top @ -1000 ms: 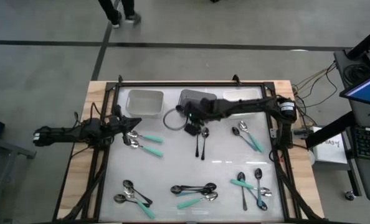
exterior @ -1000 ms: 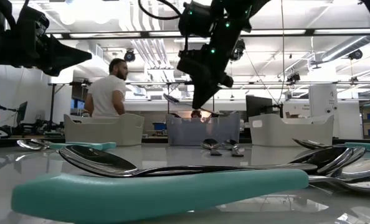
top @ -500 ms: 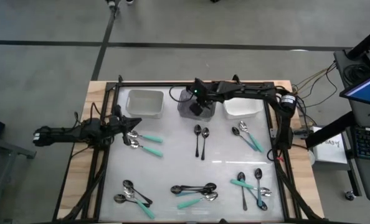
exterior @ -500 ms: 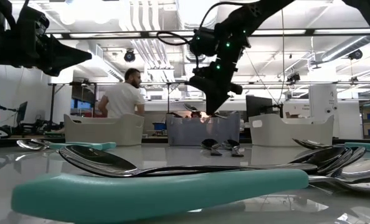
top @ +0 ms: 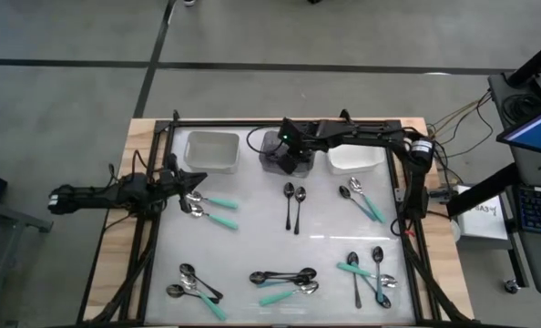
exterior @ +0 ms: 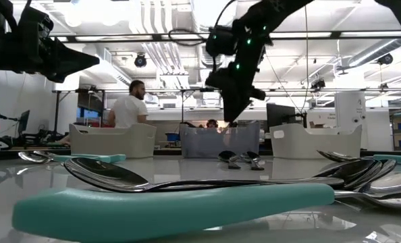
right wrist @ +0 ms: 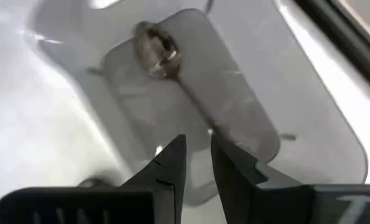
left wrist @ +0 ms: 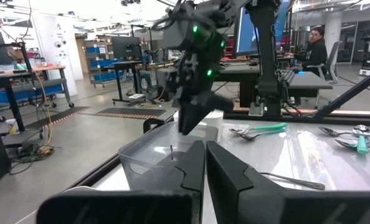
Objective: Sort silverware by color (type)
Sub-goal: Put the blue spoon into the gray bin
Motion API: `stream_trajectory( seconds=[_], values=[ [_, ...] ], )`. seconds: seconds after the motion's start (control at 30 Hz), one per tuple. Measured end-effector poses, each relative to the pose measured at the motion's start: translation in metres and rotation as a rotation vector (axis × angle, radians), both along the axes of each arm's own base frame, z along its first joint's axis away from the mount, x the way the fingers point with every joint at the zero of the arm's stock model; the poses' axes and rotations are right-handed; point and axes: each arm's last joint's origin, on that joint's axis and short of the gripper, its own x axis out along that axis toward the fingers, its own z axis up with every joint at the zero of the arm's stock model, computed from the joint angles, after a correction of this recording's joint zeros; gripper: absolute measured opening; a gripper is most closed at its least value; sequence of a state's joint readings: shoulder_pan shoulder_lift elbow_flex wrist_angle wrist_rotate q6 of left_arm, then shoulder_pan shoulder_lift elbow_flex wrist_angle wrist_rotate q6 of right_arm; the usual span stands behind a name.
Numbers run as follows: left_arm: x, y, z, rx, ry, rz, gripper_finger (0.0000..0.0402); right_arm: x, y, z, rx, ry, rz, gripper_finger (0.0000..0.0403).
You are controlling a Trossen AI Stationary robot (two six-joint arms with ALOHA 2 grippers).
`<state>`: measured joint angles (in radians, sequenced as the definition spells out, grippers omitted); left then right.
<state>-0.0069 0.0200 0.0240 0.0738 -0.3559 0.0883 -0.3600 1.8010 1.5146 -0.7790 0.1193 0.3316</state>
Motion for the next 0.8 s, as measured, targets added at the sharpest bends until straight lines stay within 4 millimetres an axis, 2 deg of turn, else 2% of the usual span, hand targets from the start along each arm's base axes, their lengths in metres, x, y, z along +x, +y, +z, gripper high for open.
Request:
stream_trajectory(
  seconds=[0.13,0.37,0.5,0.63,0.8],
  values=[
    [0.000,0.000,0.000,0.000,0.000,0.000,0.0000,0.005,0.027,0.007,0.056,-0.026,0.035,0.0070],
    [0.000,0.000,0.000,0.000,0.000,0.000,0.0000,0.013,0.091,0.000,0.103,0.038,0.115,0.0070],
    [0.000,0.000,0.000,0.000,0.000,0.000,0.0000,0.013,0.121,-0.002,0.067,0.068,0.122,0.0070],
    [0.000,0.000,0.000,0.000,0.000,0.000,0.0000,-0.003,0.139,-0.006,0.030,0.228,0.079,0.0070],
    [0.000,0.000,0.000,0.000,0.000,0.000,0.0000,-0.038,0.147,-0.021,-0.054,0.527,-0.013,0.0070]
  ],
)
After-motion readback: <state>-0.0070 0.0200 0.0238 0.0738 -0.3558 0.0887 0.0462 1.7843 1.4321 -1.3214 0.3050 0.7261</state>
